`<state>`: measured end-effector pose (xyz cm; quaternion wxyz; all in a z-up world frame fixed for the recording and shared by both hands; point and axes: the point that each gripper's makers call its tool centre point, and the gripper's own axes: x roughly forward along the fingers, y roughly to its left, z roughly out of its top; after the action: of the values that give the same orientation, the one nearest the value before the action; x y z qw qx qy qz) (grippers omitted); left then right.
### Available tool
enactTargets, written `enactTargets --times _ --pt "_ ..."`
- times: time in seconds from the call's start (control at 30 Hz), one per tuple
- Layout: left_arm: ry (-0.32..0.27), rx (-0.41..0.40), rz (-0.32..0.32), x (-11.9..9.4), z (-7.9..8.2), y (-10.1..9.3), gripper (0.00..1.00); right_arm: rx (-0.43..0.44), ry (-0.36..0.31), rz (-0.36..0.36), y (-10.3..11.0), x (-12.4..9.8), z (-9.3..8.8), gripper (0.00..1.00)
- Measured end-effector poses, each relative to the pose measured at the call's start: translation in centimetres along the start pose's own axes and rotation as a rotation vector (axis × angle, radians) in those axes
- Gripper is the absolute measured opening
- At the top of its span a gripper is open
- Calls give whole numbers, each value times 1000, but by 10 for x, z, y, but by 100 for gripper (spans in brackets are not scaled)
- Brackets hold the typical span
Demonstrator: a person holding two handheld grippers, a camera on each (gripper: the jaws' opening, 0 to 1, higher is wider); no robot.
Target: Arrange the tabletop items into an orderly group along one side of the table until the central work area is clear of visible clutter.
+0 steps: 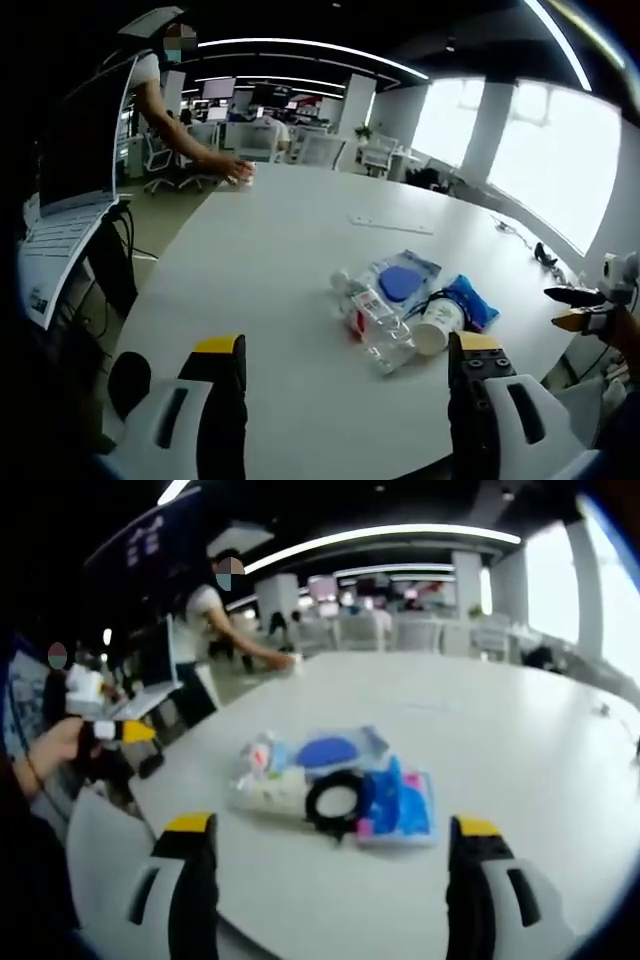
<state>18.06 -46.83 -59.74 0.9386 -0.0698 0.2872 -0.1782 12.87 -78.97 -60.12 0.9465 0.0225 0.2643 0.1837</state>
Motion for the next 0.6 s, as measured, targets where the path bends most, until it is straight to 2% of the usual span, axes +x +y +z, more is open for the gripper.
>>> enactTargets --times 0.2,0.6 --pt "12 -18 -13 10 -1 -4 78 3 6 3 0 5 1 92" --pt "4 33 -43 18 5 -7 81 -3 38 26 4 20 3 91"
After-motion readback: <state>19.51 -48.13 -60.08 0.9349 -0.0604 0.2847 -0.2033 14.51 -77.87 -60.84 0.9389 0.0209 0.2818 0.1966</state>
